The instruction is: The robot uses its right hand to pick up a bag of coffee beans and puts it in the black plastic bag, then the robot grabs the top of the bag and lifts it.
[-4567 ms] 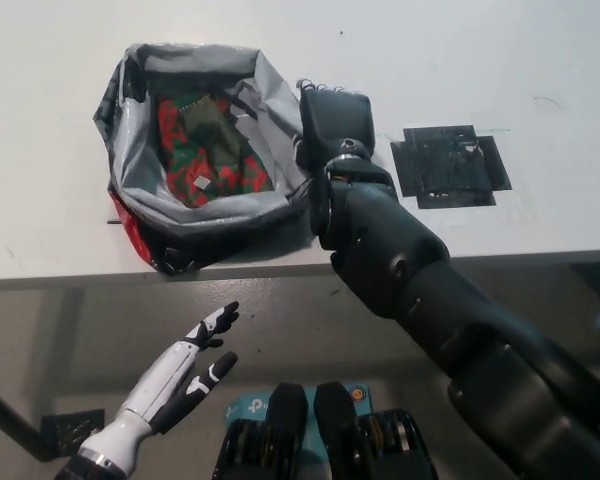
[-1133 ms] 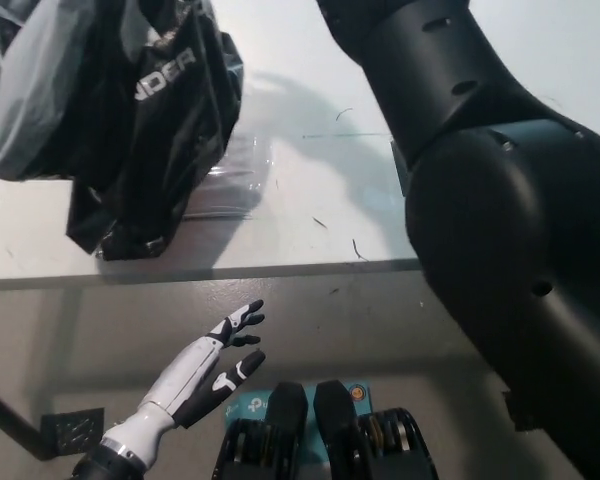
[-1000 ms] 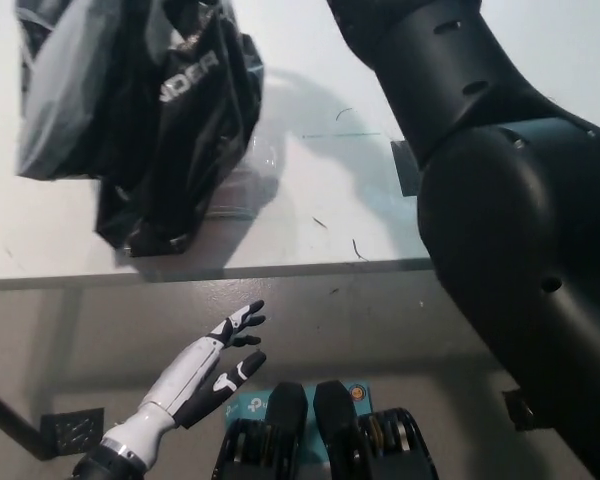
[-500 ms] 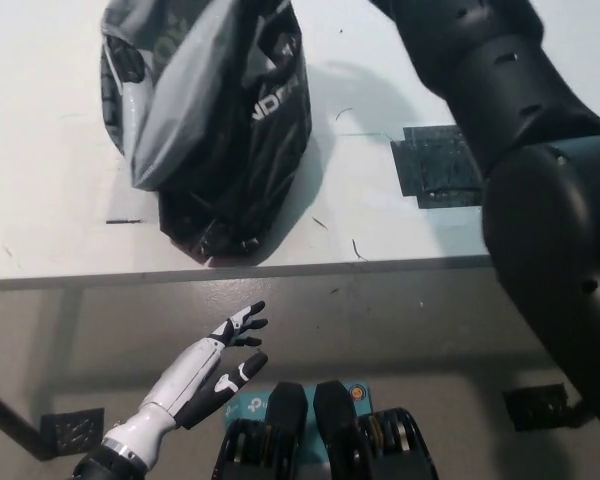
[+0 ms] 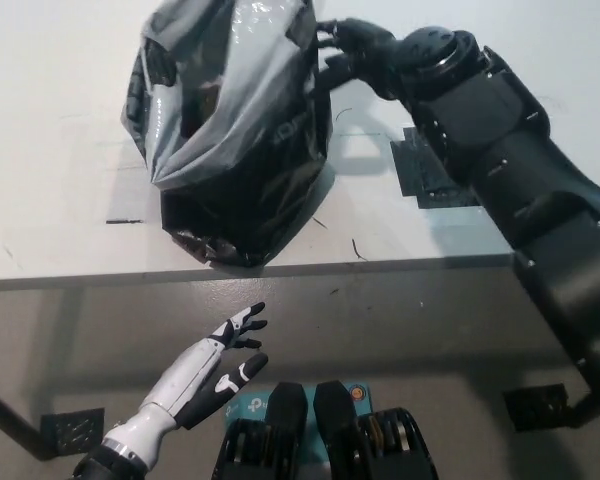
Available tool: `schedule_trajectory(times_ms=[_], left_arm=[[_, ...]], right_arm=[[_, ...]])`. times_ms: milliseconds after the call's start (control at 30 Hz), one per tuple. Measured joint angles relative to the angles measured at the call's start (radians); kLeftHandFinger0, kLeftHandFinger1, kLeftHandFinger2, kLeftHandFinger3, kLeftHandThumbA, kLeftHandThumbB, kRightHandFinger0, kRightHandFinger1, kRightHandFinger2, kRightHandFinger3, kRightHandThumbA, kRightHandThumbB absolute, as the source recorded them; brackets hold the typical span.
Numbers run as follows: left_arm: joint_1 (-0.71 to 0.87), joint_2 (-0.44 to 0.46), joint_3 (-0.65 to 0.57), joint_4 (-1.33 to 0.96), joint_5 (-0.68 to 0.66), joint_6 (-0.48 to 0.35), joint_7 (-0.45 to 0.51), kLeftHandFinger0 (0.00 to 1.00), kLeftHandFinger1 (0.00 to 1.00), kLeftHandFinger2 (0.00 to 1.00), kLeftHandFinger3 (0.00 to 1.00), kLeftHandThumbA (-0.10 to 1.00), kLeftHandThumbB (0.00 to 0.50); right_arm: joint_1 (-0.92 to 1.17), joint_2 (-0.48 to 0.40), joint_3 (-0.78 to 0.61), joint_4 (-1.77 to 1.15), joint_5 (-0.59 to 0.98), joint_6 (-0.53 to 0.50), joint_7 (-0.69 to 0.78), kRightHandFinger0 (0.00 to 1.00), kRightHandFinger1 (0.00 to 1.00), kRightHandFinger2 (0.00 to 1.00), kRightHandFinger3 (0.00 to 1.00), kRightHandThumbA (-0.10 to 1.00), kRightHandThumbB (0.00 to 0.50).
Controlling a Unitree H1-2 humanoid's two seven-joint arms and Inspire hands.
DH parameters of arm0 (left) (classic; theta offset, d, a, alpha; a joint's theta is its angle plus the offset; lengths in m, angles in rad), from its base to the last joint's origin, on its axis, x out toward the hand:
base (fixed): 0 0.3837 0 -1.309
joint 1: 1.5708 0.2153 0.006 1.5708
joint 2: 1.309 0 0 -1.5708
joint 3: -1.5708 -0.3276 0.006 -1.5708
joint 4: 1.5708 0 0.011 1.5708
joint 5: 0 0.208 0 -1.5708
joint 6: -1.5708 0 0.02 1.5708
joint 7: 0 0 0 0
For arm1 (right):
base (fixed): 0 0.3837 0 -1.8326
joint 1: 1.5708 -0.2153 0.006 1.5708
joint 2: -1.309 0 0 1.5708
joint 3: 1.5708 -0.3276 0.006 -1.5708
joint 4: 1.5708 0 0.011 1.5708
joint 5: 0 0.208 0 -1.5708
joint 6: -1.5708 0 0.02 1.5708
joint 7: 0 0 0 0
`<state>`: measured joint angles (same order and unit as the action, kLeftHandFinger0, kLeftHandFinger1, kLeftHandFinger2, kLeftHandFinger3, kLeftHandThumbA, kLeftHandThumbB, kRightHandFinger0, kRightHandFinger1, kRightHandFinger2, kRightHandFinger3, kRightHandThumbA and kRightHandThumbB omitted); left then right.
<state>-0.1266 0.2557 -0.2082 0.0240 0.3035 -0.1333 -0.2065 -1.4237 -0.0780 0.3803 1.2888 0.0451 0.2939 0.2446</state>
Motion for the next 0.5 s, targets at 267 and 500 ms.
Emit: schedule_trajectory(times_ms=[267,500], left_arm=[[0.005,0.001,-0.004,0.000,0.007,0.002,-0.006,0.90,0.82,0.91,1.00,1.00,0.218],[0.005,0.001,-0.008,0.000,0.010,0.009,-0.016,0.88,0.82,0.91,1.00,1.00,0.198]], right_arm=[[-0.001,-0.097,0.134,-0.183,-0.092,0.003,0.158,1.00,1.00,1.00,1.00,0.96,0.470],[-0.036,-0.168,0.102,-0.415,-0.100,0.058,0.255,1.00,1.00,1.00,1.00,0.90,0.500]])
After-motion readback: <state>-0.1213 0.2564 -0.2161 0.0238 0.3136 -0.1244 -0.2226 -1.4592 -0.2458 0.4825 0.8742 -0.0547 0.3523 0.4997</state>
